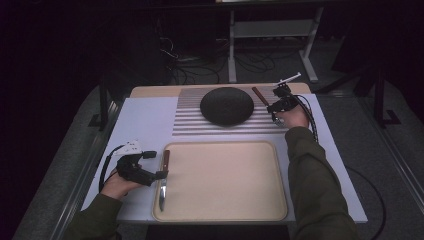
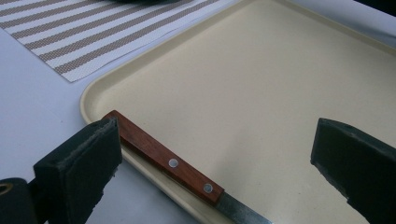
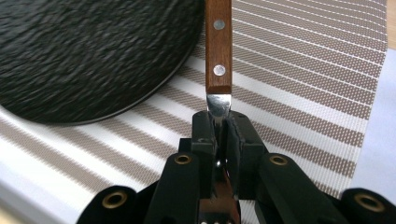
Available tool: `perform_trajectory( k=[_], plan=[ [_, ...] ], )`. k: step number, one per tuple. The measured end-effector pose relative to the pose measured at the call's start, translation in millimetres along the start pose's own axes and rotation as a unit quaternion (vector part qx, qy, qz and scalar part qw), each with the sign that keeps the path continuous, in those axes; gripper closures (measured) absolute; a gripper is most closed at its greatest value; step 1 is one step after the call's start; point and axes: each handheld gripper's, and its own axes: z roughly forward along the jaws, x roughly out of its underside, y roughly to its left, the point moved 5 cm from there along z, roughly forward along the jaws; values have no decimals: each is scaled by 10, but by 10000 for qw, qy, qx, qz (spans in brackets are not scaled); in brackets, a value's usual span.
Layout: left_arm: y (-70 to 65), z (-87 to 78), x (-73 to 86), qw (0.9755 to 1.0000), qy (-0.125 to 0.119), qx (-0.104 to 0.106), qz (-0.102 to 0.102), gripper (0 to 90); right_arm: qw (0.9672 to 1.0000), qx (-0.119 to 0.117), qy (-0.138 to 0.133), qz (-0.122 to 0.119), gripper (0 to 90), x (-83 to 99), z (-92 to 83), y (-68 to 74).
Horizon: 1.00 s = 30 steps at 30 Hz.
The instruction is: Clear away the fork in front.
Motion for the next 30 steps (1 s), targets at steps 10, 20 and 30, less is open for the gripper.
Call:
perform_trajectory(
  k=[10,20,30],
  plan=[
    [-1,-4,-4,10000,1,-33,3,20,9992,-309,-80,-249,814,132,-262,234],
    [-9,-5,-16,10000,-14,-64,-2,20,9958,-607,-215,-649,814,274,-467,540],
    [-6,-8,-21,10000,-26,-92,-14,20,9899,-903,-340,-1035,814,452,-603,867]
  ],
)
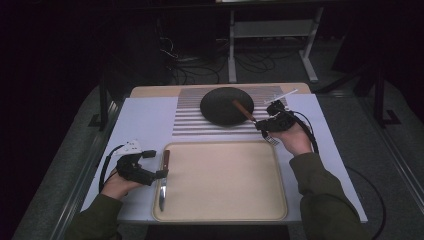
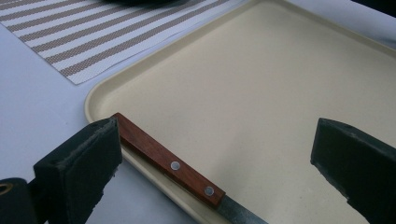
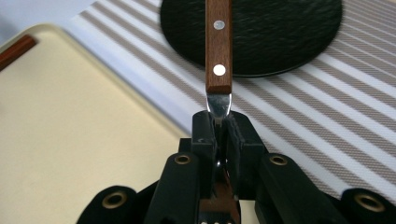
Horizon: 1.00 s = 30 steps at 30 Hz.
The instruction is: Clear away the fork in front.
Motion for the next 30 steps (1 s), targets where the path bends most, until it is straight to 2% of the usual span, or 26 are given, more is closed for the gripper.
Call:
perform_trajectory(
  k=[11,17,24,30],
  plan=[
    [-10,31,-33,10000,17,-72,-36,21,9991,-349,-56,-244,814,172,-6,319],
    [-26,66,-96,9999,-27,-65,-151,20,9976,-572,-124,-379,814,267,-1,485],
    [-100,169,-204,9997,-41,-59,-225,20,9951,-795,-94,-586,813,366,63,691],
    [-210,303,-316,9997,-56,81,-218,20,9932,-974,-128,-624,814,414,102,873]
  ],
)
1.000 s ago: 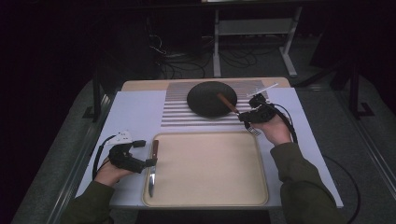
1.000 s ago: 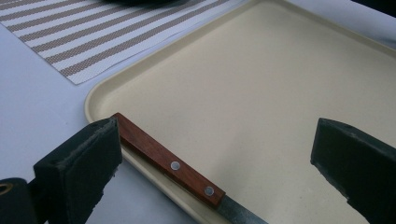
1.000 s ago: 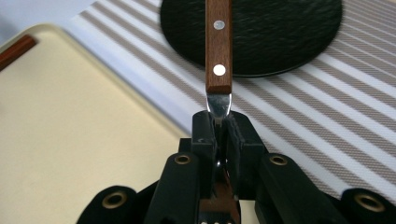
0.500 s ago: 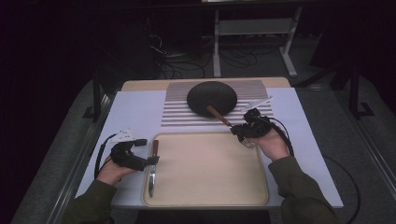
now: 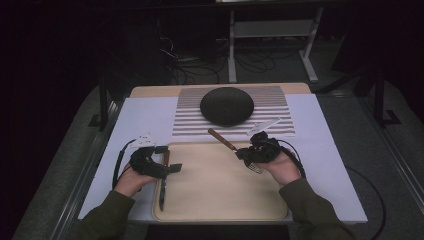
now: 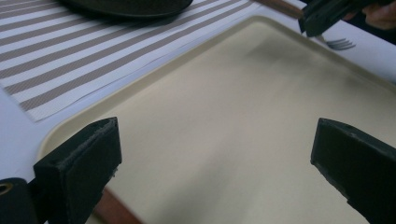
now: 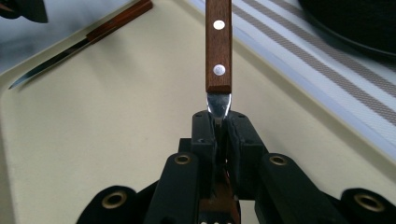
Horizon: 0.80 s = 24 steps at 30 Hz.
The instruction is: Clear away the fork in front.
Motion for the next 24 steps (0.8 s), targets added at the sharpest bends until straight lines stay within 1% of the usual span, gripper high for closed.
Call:
perform_trajectory(
  k=[2,10,13,21,24],
  plan=[
    [-42,45,-36,10000,0,69,-1,20,10000,-74,-25,-17,813,1,21,56],
    [-227,293,-192,9993,-43,365,37,20,9997,-245,-81,-11,813,-3,89,176],
    [-268,373,-223,9991,-30,411,41,20,9994,-314,-125,-51,813,-30,116,216],
    [-322,581,-271,9988,7,500,10,20,9987,-399,-271,-134,813,-85,118,236],
    [-348,634,-290,9984,-47,571,3,21,9987,-405,-279,-132,813,-87,127,232]
  ],
)
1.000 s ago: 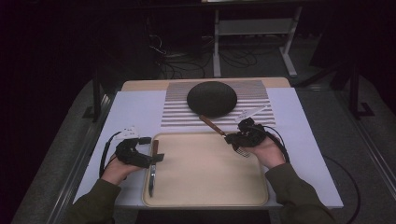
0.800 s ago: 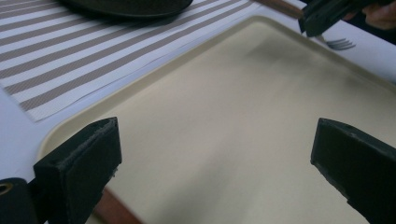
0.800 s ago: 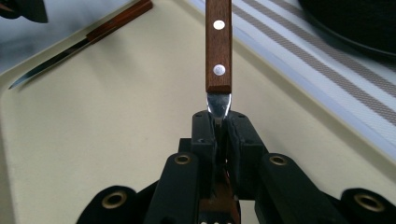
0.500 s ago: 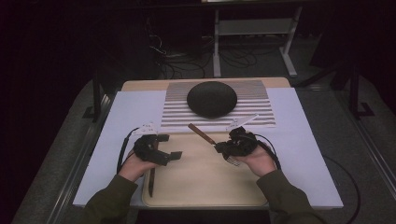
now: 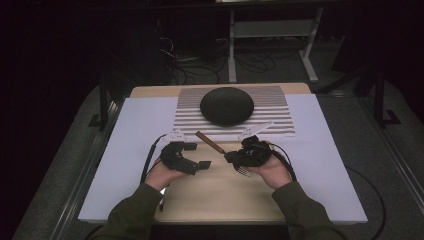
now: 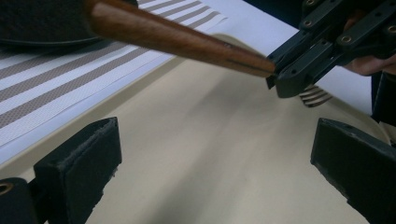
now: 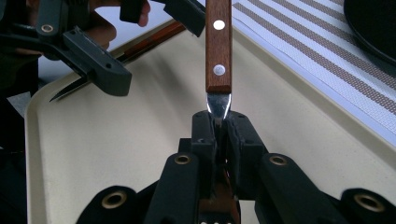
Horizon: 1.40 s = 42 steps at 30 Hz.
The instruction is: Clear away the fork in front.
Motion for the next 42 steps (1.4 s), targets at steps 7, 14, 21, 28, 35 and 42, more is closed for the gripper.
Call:
perform_trajectory(
  k=[7,14,21,28,35,42],
  plan=[
    [-34,63,6,9999,-57,163,3,65,9999,-102,2,-50,813,0,57,38],
    [-84,105,20,9997,-81,239,-48,147,9998,-157,18,-130,813,-1,115,95],
    [-94,80,-6,9992,-207,308,-142,207,9997,-176,5,-158,813,-3,140,135],
    [-86,37,-37,9982,-362,392,-263,293,9997,-176,-19,-165,813,-7,169,161],
    [-79,15,-52,9972,-430,489,-360,386,9996,-187,-7,-219,813,-7,211,206],
    [-80,3,-61,9956,-488,633,-490,501,9995,-186,-16,-247,813,-13,224,224]
  ],
)
